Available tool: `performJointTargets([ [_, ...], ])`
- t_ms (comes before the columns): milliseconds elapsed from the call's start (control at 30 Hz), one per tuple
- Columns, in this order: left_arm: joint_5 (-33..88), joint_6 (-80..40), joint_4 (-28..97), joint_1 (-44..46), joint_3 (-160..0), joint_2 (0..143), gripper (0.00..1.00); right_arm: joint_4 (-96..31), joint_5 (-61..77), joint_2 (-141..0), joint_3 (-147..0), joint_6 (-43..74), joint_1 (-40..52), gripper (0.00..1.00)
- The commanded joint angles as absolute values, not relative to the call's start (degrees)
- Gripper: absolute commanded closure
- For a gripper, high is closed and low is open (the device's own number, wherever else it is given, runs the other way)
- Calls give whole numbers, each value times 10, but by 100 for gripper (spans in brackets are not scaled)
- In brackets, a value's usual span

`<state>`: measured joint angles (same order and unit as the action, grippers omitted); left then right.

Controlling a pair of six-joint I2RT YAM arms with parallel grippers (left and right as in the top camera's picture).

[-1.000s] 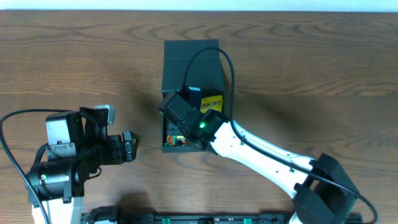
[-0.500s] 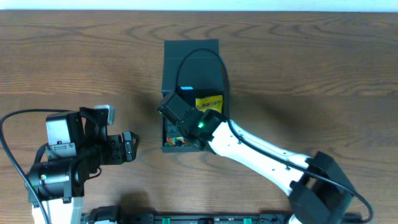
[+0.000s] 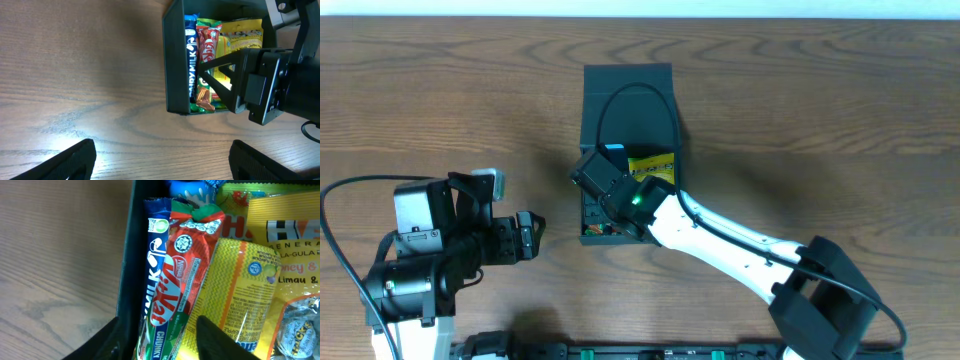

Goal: Pack container
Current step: 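Push the KitKat bar down into the box and release it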

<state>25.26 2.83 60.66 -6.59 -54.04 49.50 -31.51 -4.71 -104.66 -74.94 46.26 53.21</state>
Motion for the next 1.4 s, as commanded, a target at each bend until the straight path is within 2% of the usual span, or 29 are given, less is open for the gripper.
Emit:
performJointTargets([
  [0, 251, 26, 609, -65, -548, 495, 14, -317, -62, -1052, -752, 467, 533, 50],
  [567, 251, 26, 608, -65, -548, 495, 14, -354, -77, -1091, -752, 467, 529, 52],
  [733, 251, 26, 608, -65, -548, 495, 14, -348, -86, -1091, -752, 466, 529, 58],
  [1367, 251, 26, 607, -65, -548, 495, 14, -362, -86, -1152, -753, 466, 527, 57],
])
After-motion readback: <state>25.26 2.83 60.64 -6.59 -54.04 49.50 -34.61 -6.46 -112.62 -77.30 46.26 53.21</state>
